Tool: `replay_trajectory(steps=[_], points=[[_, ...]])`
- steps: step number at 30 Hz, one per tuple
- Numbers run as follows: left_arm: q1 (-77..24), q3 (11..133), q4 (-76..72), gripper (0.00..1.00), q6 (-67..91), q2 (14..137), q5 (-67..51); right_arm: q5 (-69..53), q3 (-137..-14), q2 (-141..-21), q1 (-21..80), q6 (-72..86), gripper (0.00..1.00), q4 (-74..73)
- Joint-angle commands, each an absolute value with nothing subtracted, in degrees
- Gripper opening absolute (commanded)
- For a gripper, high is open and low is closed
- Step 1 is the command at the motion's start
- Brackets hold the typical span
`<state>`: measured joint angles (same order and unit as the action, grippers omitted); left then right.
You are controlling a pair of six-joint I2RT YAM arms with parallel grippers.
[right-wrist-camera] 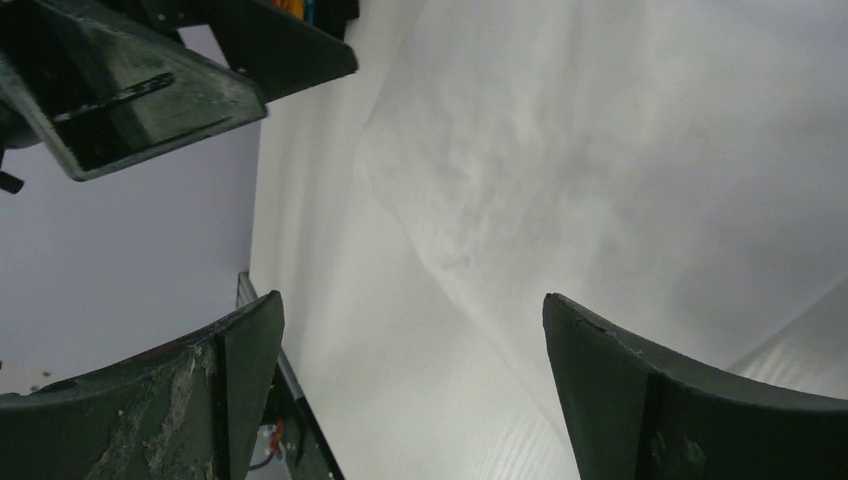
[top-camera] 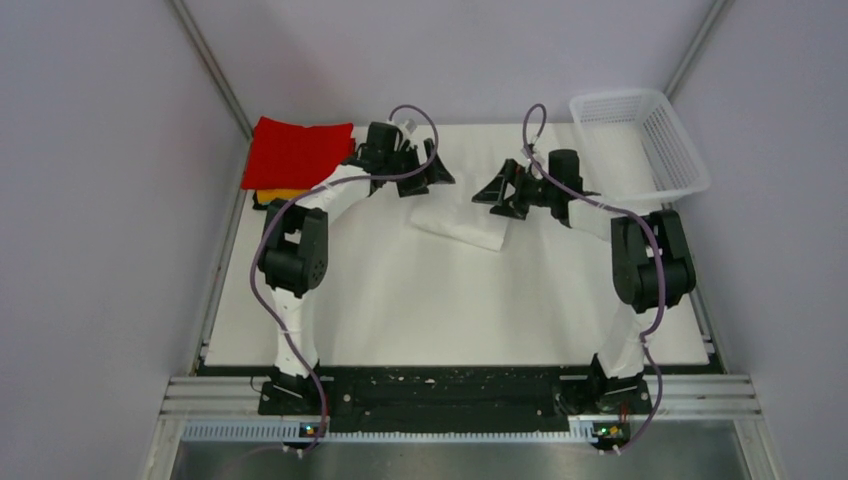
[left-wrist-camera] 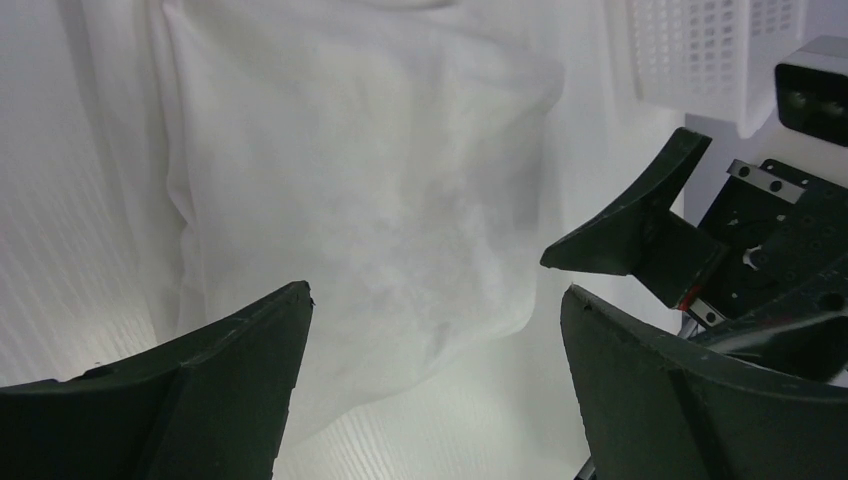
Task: Fold and stack the t-shirts
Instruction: Smooth out wrinkles on the folded tshirt
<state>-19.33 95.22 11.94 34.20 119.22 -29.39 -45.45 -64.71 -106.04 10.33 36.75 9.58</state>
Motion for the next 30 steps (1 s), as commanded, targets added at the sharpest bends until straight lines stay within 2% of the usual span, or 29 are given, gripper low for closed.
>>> replay_trajectory(steps=[1, 5, 15, 23, 30], points=[[-19.47, 90.73, 11.29, 0.98, 34.52, 120.89, -32.7, -50.2, -62.34, -106.65, 12.75, 41.37, 0.99, 17.85], [-19.26, 87.93, 17.04, 0.98, 32.48, 122.3, -26.36, -48.22, -58.1, -107.12, 12.83, 41.44, 0.99, 18.27], [-19.11, 72.01, 13.47, 0.97, 34.48, 117.5, -23.75, -41.64, -50.78, -111.08, 12.77, 37.14, 0.99, 12.58], [-20.2, 56.47, 14.05, 0.98, 35.78, 101.25, -22.33, -38.87, -44.75, -97.31, 13.66, 31.17, 0.99, 2.26], [-21.07, 57.87, 18.64, 0.99, 36.17, 89.62, -14.1, -34.89, -47.4, -80.21, 13.89, 30.73, 0.99, 0.43]])
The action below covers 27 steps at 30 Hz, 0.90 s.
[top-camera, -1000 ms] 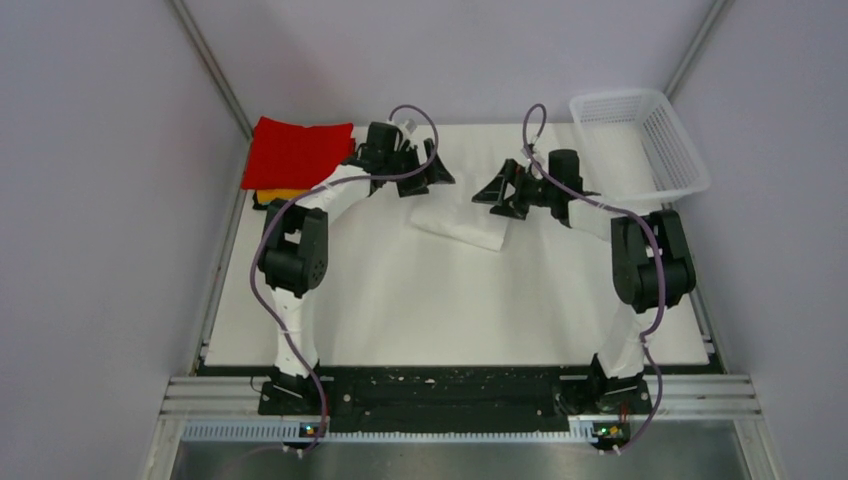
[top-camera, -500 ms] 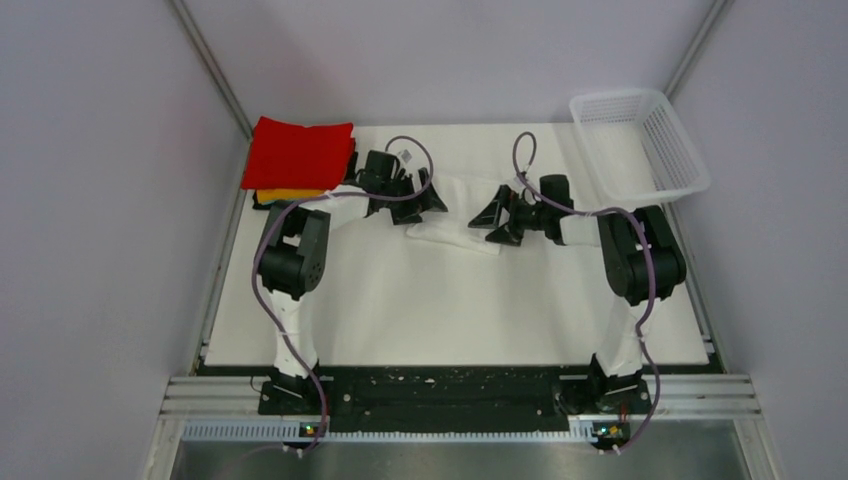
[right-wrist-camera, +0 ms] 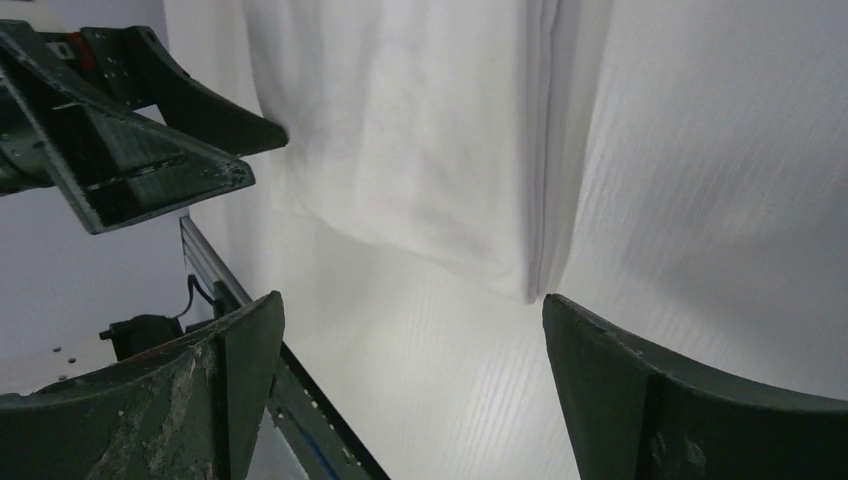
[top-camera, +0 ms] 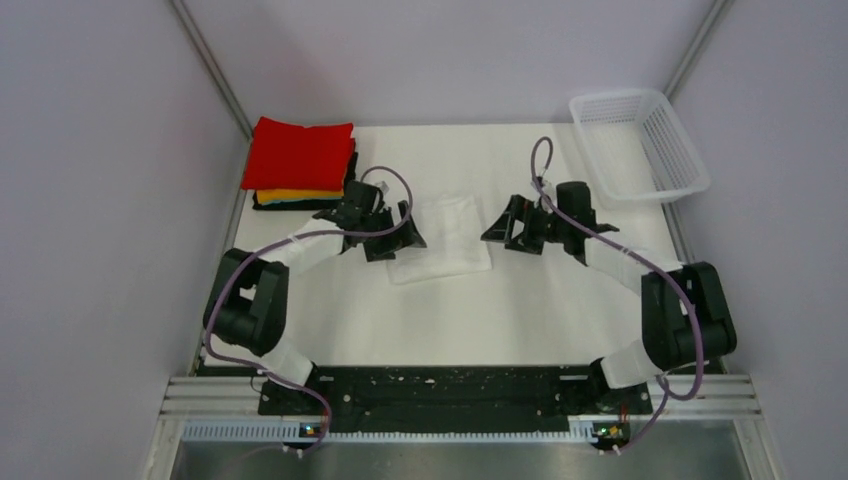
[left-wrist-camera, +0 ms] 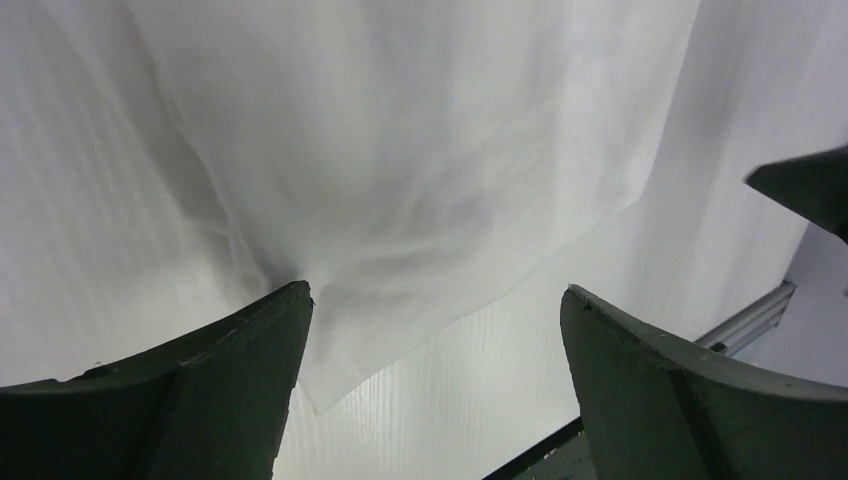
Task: Fold and stack the t-shirts
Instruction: Smooth out wrinkles on the folded tshirt, then put the neatly folded tshirt into the corner of the board with the left arm
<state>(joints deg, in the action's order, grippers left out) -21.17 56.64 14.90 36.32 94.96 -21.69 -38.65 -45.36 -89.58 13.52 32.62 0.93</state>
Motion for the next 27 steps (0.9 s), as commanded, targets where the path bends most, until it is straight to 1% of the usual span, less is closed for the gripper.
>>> replay_trajectory(steps=[1, 4, 6, 8, 10, 15, 17, 20, 22, 25, 27], points=[[-21.01, 58.47, 19.13, 0.99, 36.25, 89.73, -10.94, -33.6, -47.11, -78.68, 13.89, 31.03, 0.99, 2.12], [-20.66, 62.26, 24.08, 0.99, 37.41, 92.3, -2.82, -28.55, -45.63, -75.47, 13.55, 31.48, 0.99, 4.26], [-20.53, 63.73, 25.11, 0.99, 37.49, 93.6, 1.97, -27.48, -44.85, -74.54, 12.59, 31.48, 0.99, 4.22], [-20.19, 63.73, 23.22, 0.98, 37.2, 95.13, 3.18, -28.28, -44.22, -74.43, 11.76, 31.53, 0.99, 4.1], [-19.62, 65.19, 22.33, 0.96, 37.03, 97.79, 2.99, -28.77, -43.85, -74.78, 11.26, 31.53, 0.99, 3.88], [-18.96, 70.29, 22.81, 0.83, 36.81, 105.23, 0.38, -30.04, -43.38, -75.8, 10.83, 31.21, 0.99, 2.97], [-18.98, 70.92, 22.0, 0.78, 36.82, 106.95, -3.74, -30.12, -43.25, -75.57, 10.42, 30.7, 0.99, 2.14], [-19.15, 71.42, 22.72, 0.72, 37.47, 108.51, -6.55, -30.1, -43.09, -74.69, 9.49, 30.04, 0.99, 1.29], [-19.93, 70.5, 22.2, 0.69, 38.07, 108.63, -6.3, -30.05, -43.07, -74.16, 9.11, 29.45, 0.99, 0.96], [-21.37, 70.12, 22.13, 0.63, 38.73, 110.04, -5.51, -30.12, -43.22, -73.73, 8.19, 28.53, 0.99, 0.16], [-22.12, 71.07, 22.88, 0.55, 39.18, 111.57, -4.03, -30.04, -43.24, -73.31, 7.79, 27.91, 0.99, 0.09]])
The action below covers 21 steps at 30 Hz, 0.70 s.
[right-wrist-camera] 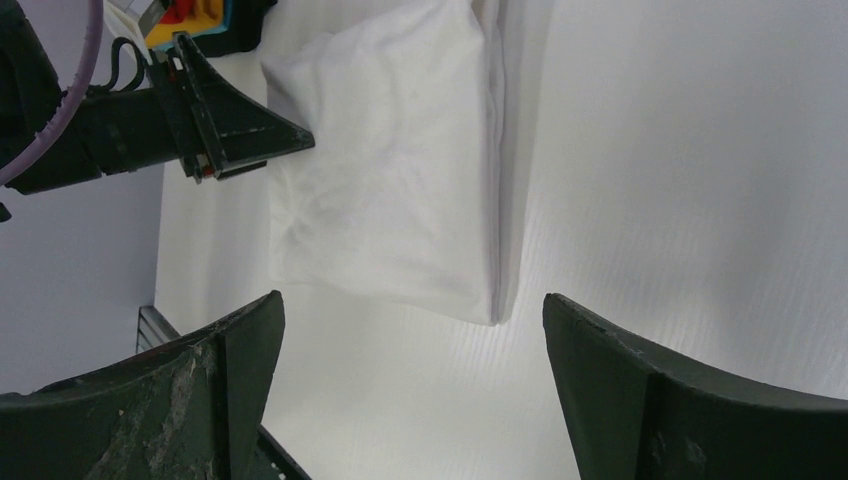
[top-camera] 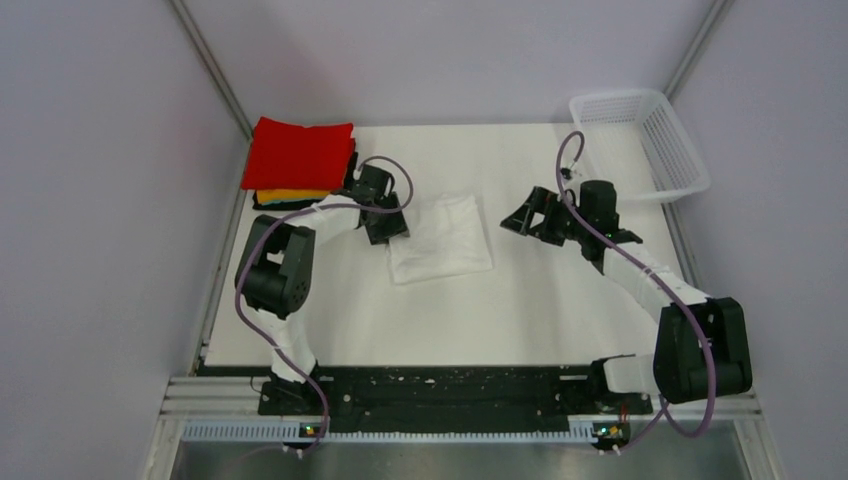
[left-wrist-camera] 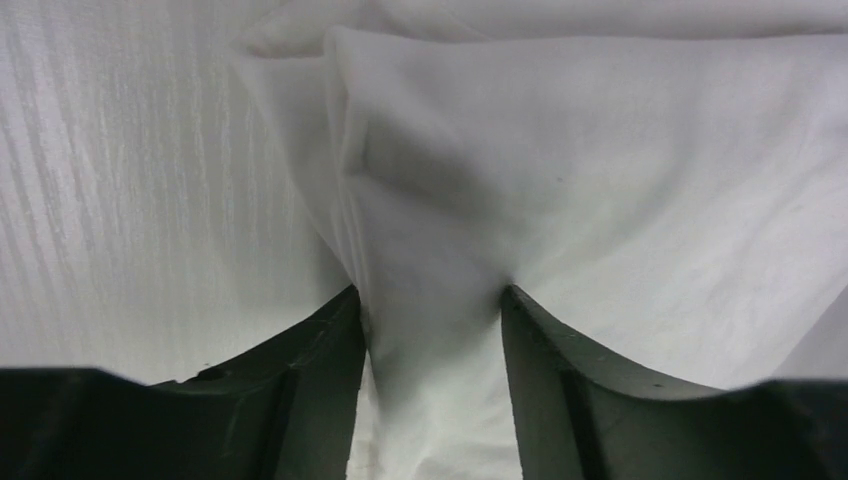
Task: Fold and stack the t-shirts
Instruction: Put the neatly folded tshirt into the corner of the board with the left arm
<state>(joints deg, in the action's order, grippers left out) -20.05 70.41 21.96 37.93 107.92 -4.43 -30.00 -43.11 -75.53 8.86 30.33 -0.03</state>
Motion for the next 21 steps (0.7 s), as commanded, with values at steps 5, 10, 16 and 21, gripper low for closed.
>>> replay_trajectory(steps=[5, 10, 16, 21], points=[[-23.42, 74.85, 25.64, 0.22, 38.2, 114.56, 2.82, -28.35, -42.82, -71.73, 6.87, 26.48, 0.99, -2.63], [-24.46, 81.88, 32.42, 0.0, 34.39, 118.27, 10.81, -27.02, -42.63, -71.86, 6.16, 25.57, 0.99, -3.29], [-24.46, 88.08, 35.24, 0.0, 27.48, 119.24, 18.67, -22.94, -43.31, -72.42, 6.02, 23.67, 0.99, -4.39], [-24.47, 95.86, 36.75, 0.0, 20.6, 120.36, 28.16, -19.17, -43.36, -72.09, 6.05, 22.0, 0.99, -4.4]])
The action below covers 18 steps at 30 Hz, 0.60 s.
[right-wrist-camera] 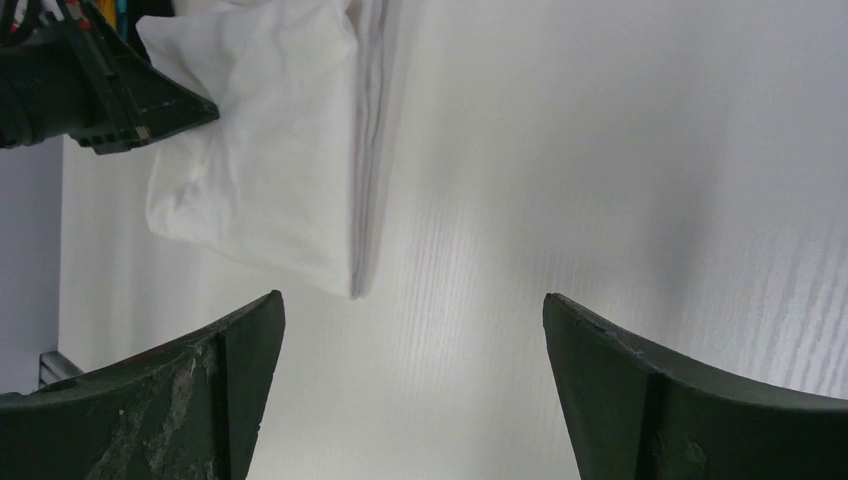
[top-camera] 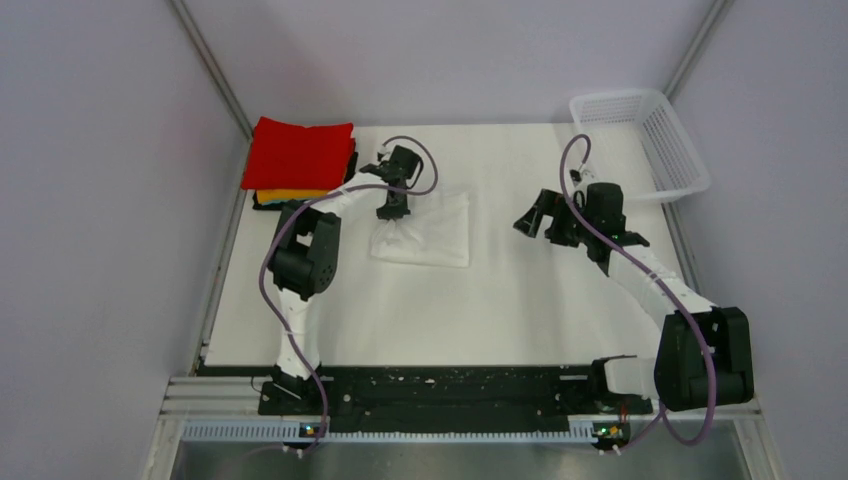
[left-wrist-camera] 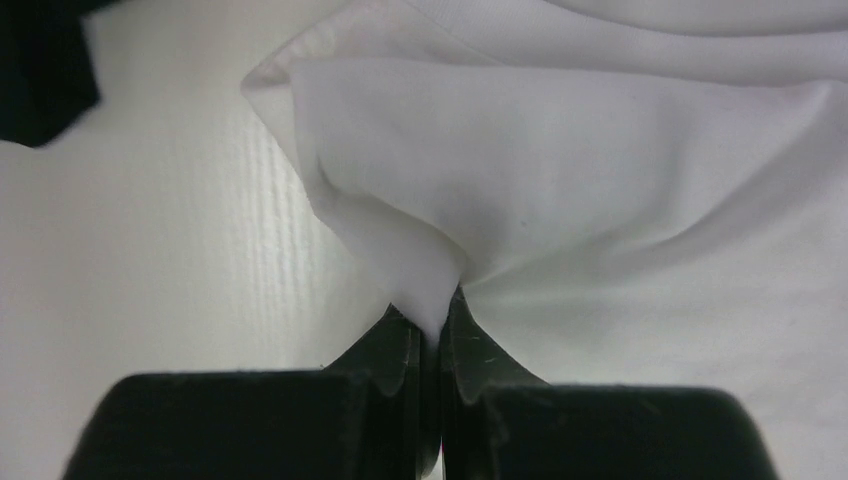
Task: Fold and stack the t-shirts
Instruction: Put the neatly folded tshirt into the corner of the board with the left arm
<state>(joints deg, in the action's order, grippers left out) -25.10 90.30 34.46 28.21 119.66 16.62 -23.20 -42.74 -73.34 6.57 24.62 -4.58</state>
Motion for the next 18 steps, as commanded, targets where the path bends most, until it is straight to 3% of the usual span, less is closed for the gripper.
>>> replay_trajectory(steps=[1, 18], points=[[-24.38, 97.07, 36.37, 0.0, 19.03, 120.52, 29.44, -18.63, -43.19, -72.01, 6.06, 21.77, 0.99, -4.27], [-21.91, 111.78, 21.61, 0.0, -9.17, 122.43, 45.67, -12.04, -42.19, -70.36, 6.01, 18.14, 0.99, -2.95]])
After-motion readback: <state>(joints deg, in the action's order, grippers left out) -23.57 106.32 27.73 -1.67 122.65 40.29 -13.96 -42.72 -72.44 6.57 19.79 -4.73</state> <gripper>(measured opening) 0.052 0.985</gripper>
